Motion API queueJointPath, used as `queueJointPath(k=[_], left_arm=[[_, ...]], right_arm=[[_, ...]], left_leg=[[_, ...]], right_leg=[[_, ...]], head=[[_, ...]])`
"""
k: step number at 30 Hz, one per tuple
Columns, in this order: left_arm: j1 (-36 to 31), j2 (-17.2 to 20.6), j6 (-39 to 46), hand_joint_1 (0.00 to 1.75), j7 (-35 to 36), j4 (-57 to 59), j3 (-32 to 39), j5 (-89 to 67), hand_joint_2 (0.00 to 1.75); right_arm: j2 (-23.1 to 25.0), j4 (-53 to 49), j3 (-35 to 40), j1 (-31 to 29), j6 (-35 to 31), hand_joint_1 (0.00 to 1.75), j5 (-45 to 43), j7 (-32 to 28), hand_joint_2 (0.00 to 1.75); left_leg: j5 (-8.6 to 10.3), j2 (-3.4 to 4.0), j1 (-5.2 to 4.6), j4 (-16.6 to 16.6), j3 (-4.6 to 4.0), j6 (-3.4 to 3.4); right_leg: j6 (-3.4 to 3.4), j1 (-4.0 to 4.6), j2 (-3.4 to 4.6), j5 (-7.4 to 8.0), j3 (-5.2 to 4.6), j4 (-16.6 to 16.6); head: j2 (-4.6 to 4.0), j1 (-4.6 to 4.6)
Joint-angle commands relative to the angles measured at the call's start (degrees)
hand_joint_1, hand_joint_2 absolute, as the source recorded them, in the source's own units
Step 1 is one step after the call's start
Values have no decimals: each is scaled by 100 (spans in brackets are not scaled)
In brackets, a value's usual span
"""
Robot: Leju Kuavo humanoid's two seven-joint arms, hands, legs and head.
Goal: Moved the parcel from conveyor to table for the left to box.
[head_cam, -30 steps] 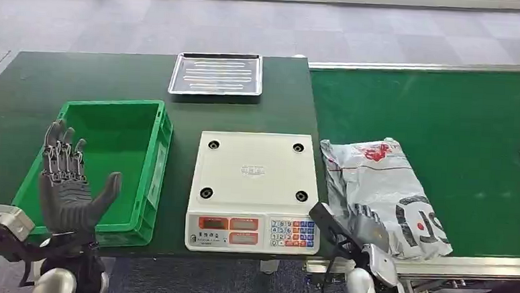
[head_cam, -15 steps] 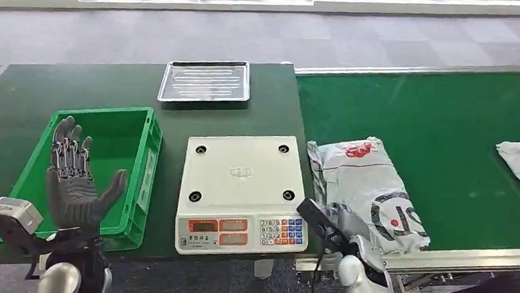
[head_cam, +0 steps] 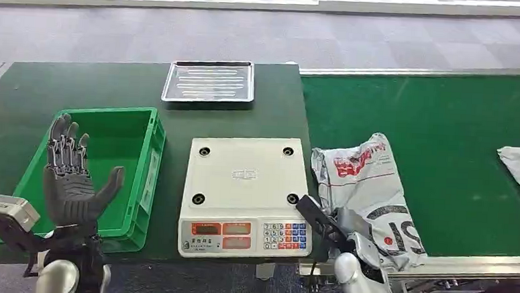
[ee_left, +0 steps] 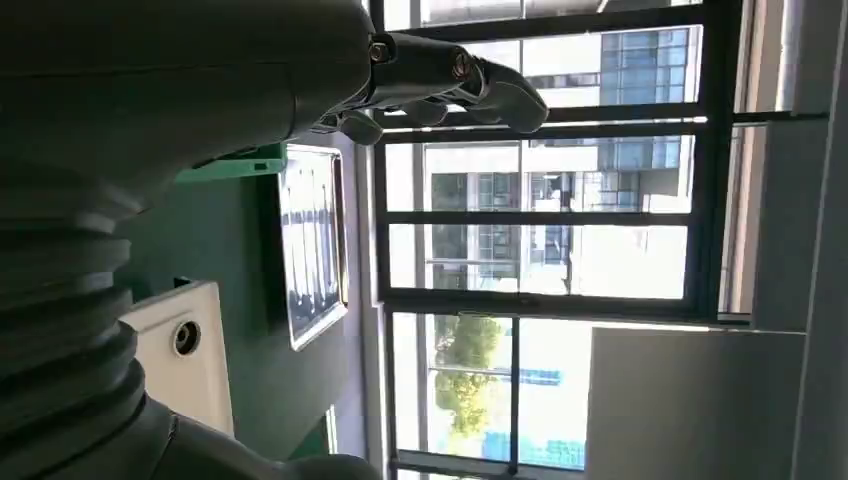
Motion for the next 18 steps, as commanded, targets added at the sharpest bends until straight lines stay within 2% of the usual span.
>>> queueJointPath(k=[1, 2, 3, 5, 8, 9, 10, 11, 12, 13, 15, 18], left_arm=[[-24, 77, 32, 0, 13, 246, 215, 9, 175], [-8, 72, 32, 0, 15, 225, 235, 8, 175], [9, 59, 35, 0, 13, 202, 264, 9, 175], [70, 61, 65, 0, -26, 157, 294, 23, 175], [341, 48, 144, 0, -117, -121, 462, 105, 175], [495, 3, 126, 0, -180, -298, 555, 165, 175], [560, -24, 91, 0, -213, -366, 584, 194, 175], [607, -114, 7, 0, -241, -405, 593, 214, 175], [493, -148, -68, 0, -254, -263, 478, 207, 175], [374, -158, -47, 0, -264, -114, 377, 180, 175], [70, -167, 69, 0, -344, 217, 187, 152, 175], [-135, -104, 202, 0, -367, 389, 27, 183, 175]], right_arm=[[20, 92, -2, 381, 23, 175, 173, 111, 175], [22, 31, -5, 393, 23, 175, 200, 113, 175], [8, -126, 11, 431, -14, 175, 286, 123, 175], [-17, -431, 9, 508, -222, 175, 395, 115, 175], [-52, -1962, 9, 831, -950, 175, 800, 23, 175], [-6, -2971, -23, 965, -1664, 175, 1134, -100, 175], [-5, -3470, -28, 1007, -2020, 175, 1421, -134, 175], [78, -4299, -85, 1003, -2718, 175, 1306, -431, 175], [114, -4708, -123, 802, -3522, 175, 1416, -705, 175], [177, -4753, -137, 594, -3539, 175, 1384, -845, 175], [295, -4433, 69, -73, -4034, 175, 1321, -1290, 175], [431, -3790, 530, -846, -4392, 175, 1507, -1454, 175]], left_leg=[[7, -15, -4, -2, -34, 26], [17, -20, -6, -9, -47, 28], [-3, -9, -4, 5, -11, 17], [12, -19, -8, -7, -35, 17], [-20, -11, -7, 3, 16, 9], [-13, -16, -14, -3, -8, 13], [-26, -23, -12, 2, 18, 11], [-22, -26, -19, 8, 1, 14], [-22, -50, -21, 13, 2, 9], [-10, -58, -27, 21, -19, 13], [17, -91, -39, 17, -42, 9], [24, -80, -32, 10, -57, 8]], right_leg=[[6, -4, -27, 10, -22, 0], [6, -6, -37, 13, -28, -6], [4, -3, -22, -7, 6, 6], [7, -7, -38, 3, -16, -5], [7, -6, -22, -31, 30, 6], [9, -13, -31, -27, 7, 5], [10, -11, -34, -41, 36, 9], [10, -18, -39, -42, 18, 17], [11, -21, -54, -49, 15, 24], [12, -26, -67, -49, -18, 33], [20, -40, -96, -35, -57, 32], [20, -33, -88, -22, -74, 16]], head=[[0, 0], [0, 0], [0, 0], [0, 0], [2, -2], [0, -2], [0, 0], [0, -2], [0, 0], [0, 0], [0, 0], [0, 0]])
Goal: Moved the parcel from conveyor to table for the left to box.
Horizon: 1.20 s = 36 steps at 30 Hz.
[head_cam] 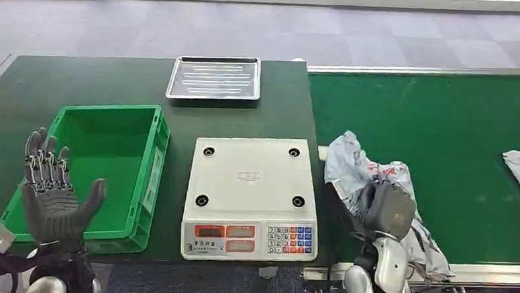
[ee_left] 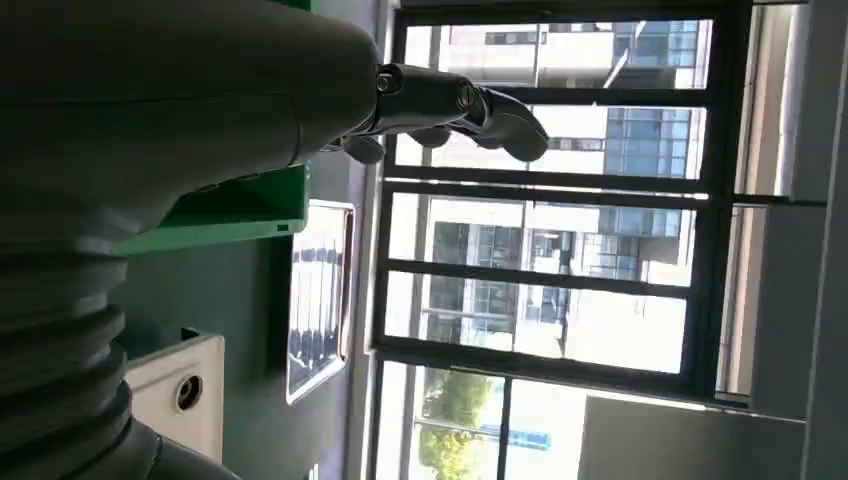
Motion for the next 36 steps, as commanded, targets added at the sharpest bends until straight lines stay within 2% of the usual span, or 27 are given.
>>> queueJointPath(k=[1, 8, 16, 18, 19, 20, 21, 22, 23, 24, 26, 27, 30, 36], left_arm=[[-583, -25, 196, 0, -86, 707, -229, 4, 175], [-541, 0, 219, 0, -80, 708, -203, 8, 175], [-606, -16, 216, 0, -80, 866, -229, 10, 175], [-740, 37, 169, 0, -93, 1062, -296, 16, 175], [-777, 48, 162, 0, -100, 1124, -309, 22, 175], [-900, 102, 54, 0, -148, 1290, -390, 66, 175], [-1014, 108, 34, 0, -159, 1438, -427, 68, 175], [-1153, 108, 4, 0, -203, 1595, -493, 81, 175], [-1229, 96, 4, 0, -196, 1668, -526, 76, 175], [-1292, 87, 4, 0, -199, 1701, -581, 83, 175], [-1300, 83, 19, 0, -212, 1664, -647, 107, 175], [-1280, 85, 25, 0, -218, 1630, -662, 121, 175], [-1144, 116, 29, 0, -219, 1483, -704, 144, 175], [-1049, 151, 19, 0, -252, 1457, -705, 175, 175]], right_arm=[[448, -513, 635, -1655, -1027, 175, 95, -674, 175], [459, -410, 773, -1676, -1077, 175, 293, -541, 175], [574, -84, 874, -1866, -1189, 175, 255, -588, 175], [563, 500, 1229, -2219, -588, 175, -195, -884, 175], [611, 751, 1297, -2367, -538, 175, -198, -892, 175], [651, 1383, 1576, -2771, 354, 175, -967, -1327, 175], [732, 1995, 1687, -3115, 450, 175, -905, -1343, 175], [964, 2954, 1721, -3606, 829, 175, -1293, -1590, 175], [1067, 3535, 1762, -3895, 649, 175, -1228, -1580, 175], [1236, 4383, 1775, -4262, 846, 175, -1415, -1782, 175], [1392, 5312, 1894, -4640, 572, 175, -1263, -1780, 175], [1443, 5484, 1863, -4699, 612, 175, -1478, -1938, 175], [1443, 5780, 2413, -4729, 540, 175, -1809, -1892, 175], [1443, 5782, 2640, -4631, 601, 175, -2009, -1898, 175]], left_leg=[[9, 40, -16, -2, -10, 13], [26, 0, -8, -4, -20, 12], [25, 2, -9, -3, -27, 10], [33, 2, -12, -9, -32, 14], [36, 14, -15, -12, -32, 15], [30, 22, -13, -6, -33, 11], [33, 25, -12, -10, -33, 12], [39, 45, -15, -14, -34, 13], [33, 49, -14, -6, -34, 8], [40, 53, -13, -8, -38, 8], [50, 50, -13, -12, -41, 4], [58, 36, -6, -6, -46, 2], [71, 10, -5, -8, -59, -1], [79, -8, -9, -20, -63, 6]], right_leg=[[6, -14, 22, 15, -26, 9], [4, -6, -16, 20, -21, 0], [5, -9, -14, 20, -25, 2], [5, -11, -21, 27, -28, -4], [5, -13, -12, 32, -35, -3], [4, -12, 3, 30, -36, 3], [4, -12, 3, 34, -37, -2], [4, -14, 21, 45, -47, -2], [1, -13, 33, 46, -47, 5], [0, -12, 36, 54, -55, 3], [-7, -12, 35, 63, -56, 3], [-5, -4, 25, 60, -58, 5], [0, -2, 1, 61, -57, 3], [-1, -4, -22, 64, -53, -8]], head=[[0, -2], [0, -2], [0, -2], [0, -2], [0, -2], [0, 0], [0, -2], [0, -2], [0, 0], [0, -2], [0, -4], [0, -2], [0, -2], [0, -2]])
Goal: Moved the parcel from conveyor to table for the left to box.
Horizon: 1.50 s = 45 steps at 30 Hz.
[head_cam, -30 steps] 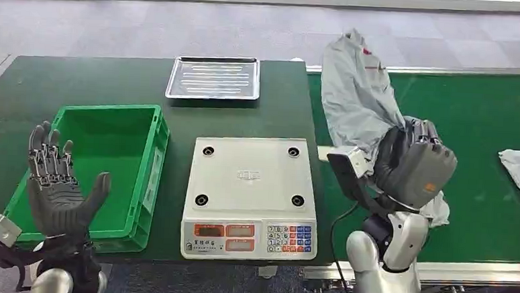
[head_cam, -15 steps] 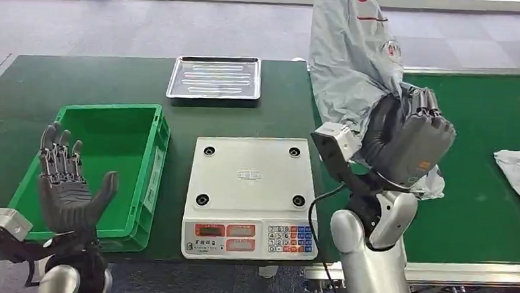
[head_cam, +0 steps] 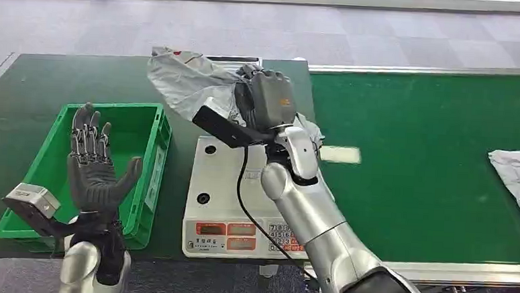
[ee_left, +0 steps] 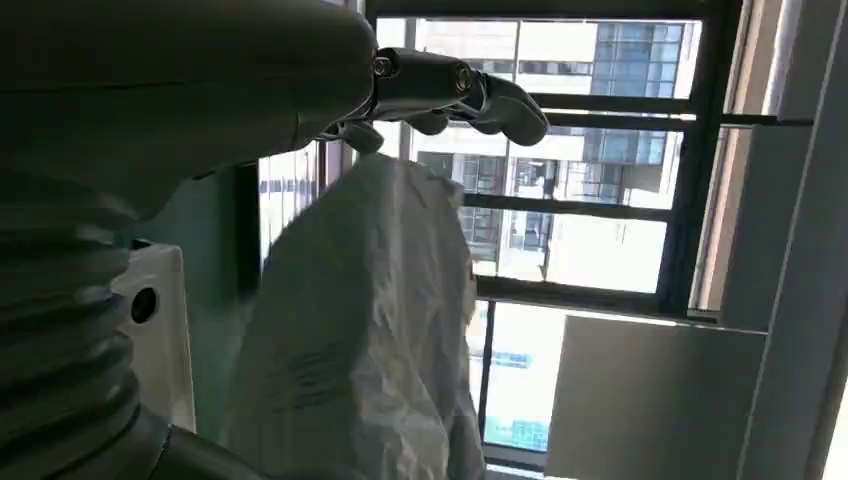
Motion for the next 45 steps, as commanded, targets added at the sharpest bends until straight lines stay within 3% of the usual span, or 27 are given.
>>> queueJointPath(k=[1, 4, 5, 6, 7, 21, 23, 24, 27, 30, 32, 34, 37, 40, 43, 45], left_arm=[[-92, 147, -18, 0, -25, 336, -136, 48, 175], [-75, 170, -20, 0, -29, 339, -160, 54, 175], [-62, 176, -20, 0, -43, 340, -164, 74, 175], [-43, 183, -18, 0, -46, 330, -170, 82, 175], [-33, 181, -17, 0, -48, 321, -166, 85, 175], [-9, 174, -7, 0, -41, 275, -142, 91, 175], [9, 182, 54, 0, -26, 252, -128, 61, 175], [41, 198, 92, 0, -31, 211, -118, 29, 175], [159, 195, 118, 0, -35, 79, -92, -8, 175], [260, 155, 156, 0, -54, -71, -56, -54, 175], [385, 99, 214, 0, -50, -249, 16, -99, 175], [428, 58, 242, 0, -15, -379, 81, -139, 175], [345, -5, 438, 0, 107, -444, 150, -291, 175], [235, -47, 669, 0, 171, -464, 127, -435, 175], [114, -57, 913, 0, 207, -473, 68, -538, 175], [66, 28, 1138, 0, 175, -532, -79, -872, 175]], right_arm=[[109, 1682, 721, -644, 34, 175, -230, -6, 175], [109, 1724, 835, -684, 210, 175, -340, 5, 175], [109, 1748, 970, -683, 211, 164, -392, 57, 175], [109, 1790, 1128, -683, 80, 9, -546, 90, 175], [109, 1797, 1141, -669, 99, 0, -635, 93, 175], [106, 1972, 1100, -666, -70, 0, -722, 78, 175], [109, 1784, 911, -587, 11, 0, -1004, -193, 175], [93, 1458, 616, -480, 282, 0, -1506, -595, 0], [-98, -173, -27, 41, 1581, 0, -2726, -1216, 0], [-267, -2399, -323, 723, 2398, 0, -3889, -1749, 0], [-245, -4040, -415, 1235, 2620, 0, -4759, -2098, 0], [-273, -5126, -422, 1547, 2703, 0, -5176, -2072, 0], [-369, -6034, -562, 1883, 2917, 0, -5833, -2017, 0], [-405, -6312, -802, 2136, 3259, 0, -6409, -2177, 0], [-374, -6637, -856, 2324, 3648, 0, -6541, -2435, 0], [-250, -7087, -906, 2539, 3554, 0, -6458, -2509, 0]], left_leg=[[8, 14, -10, -18, 7, 15], [5, 7, -9, -10, -2, 11], [1, 3, -8, -3, -6, 9], [5, 4, -10, -9, -3, 12], [2, 4, -8, -6, -6, 10], [4, -1, -7, -5, -7, 9], [7, 2, -9, -9, -6, 11], [3, -1, -7, -4, -7, 7], [6, -5, -6, -6, -12, 10], [8, -20, -5, -6, -19, 13], [3, -22, -2, 5, -28, 8], [-1, -27, -5, 7, -27, 14], [-2, -42, -5, 5, -33, 16], [0, -50, -7, -2, -25, 20], [-5, -38, -6, 1, -24, 18], [0, -41, -9, -2, -26, 22]], right_leg=[[7, -7, -7, 8, 3, -15], [5, -7, -9, 4, -3, -6], [3, -7, -8, 1, -7, 0], [4, -9, -11, 4, -5, -4], [3, -8, -8, 4, -7, -2], [4, -6, -19, 2, -7, -4], [5, -9, -20, 5, -7, -6], [3, -7, -18, 2, -9, -1], [4, -6, -26, 3, -10, -5], [6, -4, -45, 1, -13, -7], [4, -2, -36, -3, -24, 1], [7, -4, -47, -9, -20, 1], [7, -4, -63, -11, -19, -1], [12, -6, -73, -11, -6, -12], [10, -8, -55, -6, -12, -10], [12, -10, -64, -4, -12, -12]], head=[[0, 0], [0, 0], [0, 0], [0, 0], [0, 0], [0, 0], [0, 0], [0, 0], [0, 0], [0, 0], [0, 0], [0, -2], [0, 0], [0, 0], [0, 0], [2, 0]])
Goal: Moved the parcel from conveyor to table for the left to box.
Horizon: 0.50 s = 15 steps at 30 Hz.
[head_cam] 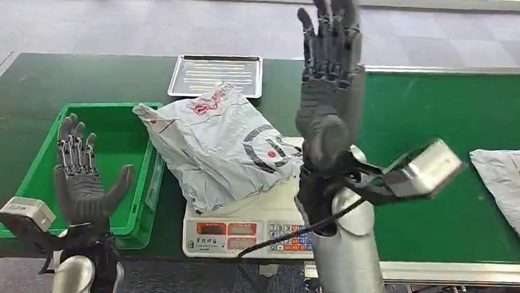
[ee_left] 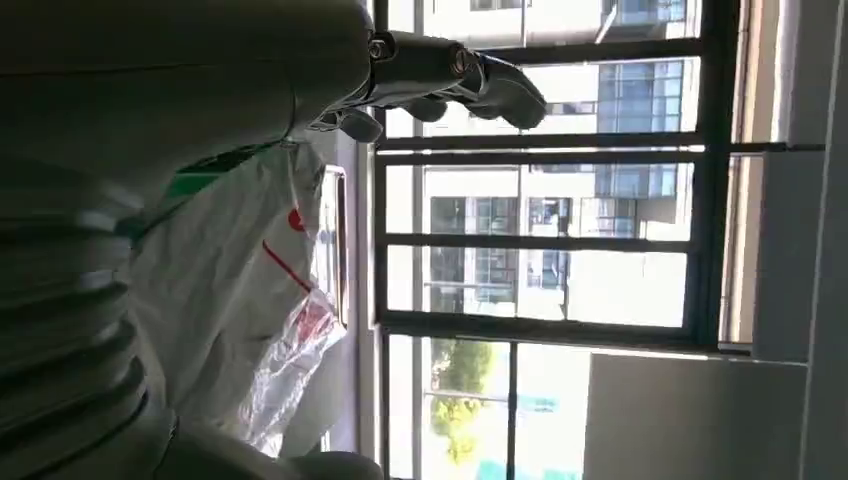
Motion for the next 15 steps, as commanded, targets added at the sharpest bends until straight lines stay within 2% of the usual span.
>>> queueJointPath(k=[1, 4, 5, 6, 7, 8, 9, 10, 11, 13, 15], left_arm=[[-447, 104, 589, 0, 99, 4, -283, -912, 175], [-567, 56, 639, 0, 181, 51, -350, -998, 175], [-762, 315, 667, 0, 572, 320, -709, -1991, 175], [-1150, 491, 615, 0, 907, 797, -1083, -3116, 175], [-1463, 497, 616, 0, 1143, 1215, -1242, -3633, 175], [-1928, 500, 720, 0, 1525, 1863, -1465, -4489, 175], [-2527, 544, 899, 0, 1864, 2780, -1766, -5457, 175], [-2809, 498, 832, 0, 1905, 3230, -1838, -5599, 175], [-3280, 487, 1028, 0, 2045, 4049, -2047, -6086, 175], [-3608, 479, 1097, 0, 2176, 4685, -2245, -6473, 175], [-3608, 479, 1097, 0, 2176, 4685, -2245, -6473, 175]], right_arm=[[-145, -2145, -474, 851, 436, 0, -192, -302, 0], [-149, -2228, -461, 940, 456, 0, -187, -302, 0], [-149, -2272, -432, 963, 438, 0, -62, -302, 0], [-159, -2339, -350, 1020, 379, 0, 158, -302, 0], [-180, -2350, -260, 1052, 325, 0, 268, -302, 0], [-217, -2274, -101, 1060, 263, 0, 354, -302, 0], [-294, -2130, 79, 1035, 156, 0, 461, -302, 0], [-290, -2054, 140, 1009, 99, 0, 500, -302, 0], [-340, -1907, 267, 960, 36, 0, 508, -302, 0], [-350, -1813, 324, 925, -6, 0, 495, -302, 0], [-350, -1813, 324, 925, -6, 0, 495, -302, 0]], left_leg=[[10, -25, -2, -3, -10, 10], [7, -27, -1, 2, -2, 5], [11, -29, -2, -2, -3, 9], [13, -27, -3, -5, -1, 12], [12, -22, -4, -5, 3, 8], [23, -50, -4, -8, -4, 11], [21, -53, -4, -5, 1, 7], [35, -82, -8, -11, -6, 10], [34, -78, -4, -5, 1, 15], [61, -101, -11, -20, -7, 26], [50, -45, -10, -13, -3, 25]], right_leg=[[4, 0, -41, 0, 2, -4], [3, 1, -35, -3, 6, 0], [4, 0, -44, 0, 7, -5], [6, 0, -46, 1, 11, -8], [4, -2, -38, 1, 14, -5], [5, -1, -68, 2, 15, -8], [3, -3, -64, -1, 14, -4], [5, -6, -98, 3, 17, -8], [5, -3, -91, 0, 27, -6], [12, -7, -122, 21, 26, -22], [18, -7, -68, 30, 20, -18]], head=[[0, 2], [2, 0], [0, 2], [0, 0], [0, 2], [0, 0], [2, 0], [0, 0], [0, 0], [0, 0], [2, 2]])
